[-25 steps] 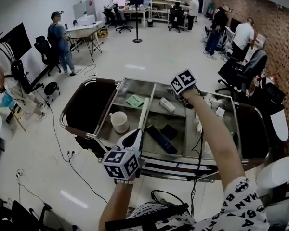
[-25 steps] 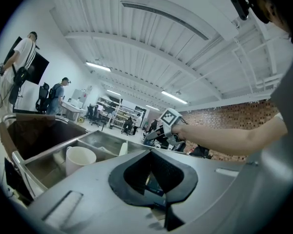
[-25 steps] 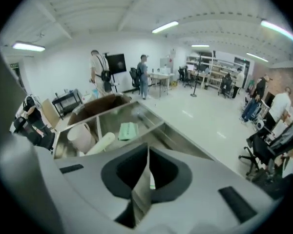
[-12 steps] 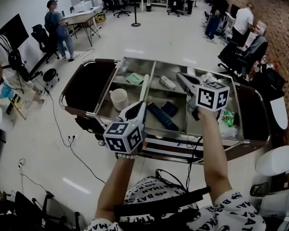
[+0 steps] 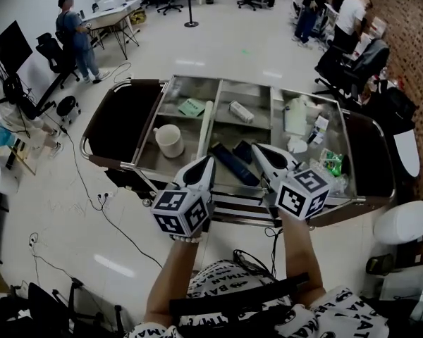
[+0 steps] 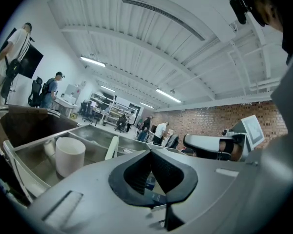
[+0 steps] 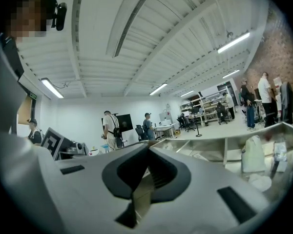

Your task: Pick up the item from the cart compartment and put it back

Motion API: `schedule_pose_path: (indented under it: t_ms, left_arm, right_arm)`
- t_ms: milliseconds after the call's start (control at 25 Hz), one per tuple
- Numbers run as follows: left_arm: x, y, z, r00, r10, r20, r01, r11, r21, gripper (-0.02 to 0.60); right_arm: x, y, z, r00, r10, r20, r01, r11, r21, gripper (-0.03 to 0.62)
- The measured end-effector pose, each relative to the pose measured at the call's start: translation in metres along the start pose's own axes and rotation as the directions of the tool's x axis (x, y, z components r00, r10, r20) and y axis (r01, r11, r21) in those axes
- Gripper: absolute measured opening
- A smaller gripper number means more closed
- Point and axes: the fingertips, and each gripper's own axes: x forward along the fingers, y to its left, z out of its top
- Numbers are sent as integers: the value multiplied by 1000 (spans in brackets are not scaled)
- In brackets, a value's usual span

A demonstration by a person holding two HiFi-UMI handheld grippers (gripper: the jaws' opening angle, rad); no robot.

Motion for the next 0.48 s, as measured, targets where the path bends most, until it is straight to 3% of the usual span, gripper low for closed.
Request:
schedule_pose_path:
  t_ms: [480]
  left_arm:
    - [-31,-19,-32,1000,-6,19,6,1000,2,0]
  right_arm:
    - [-36,36,-49,1000,28,8,-28,1000,13,2]
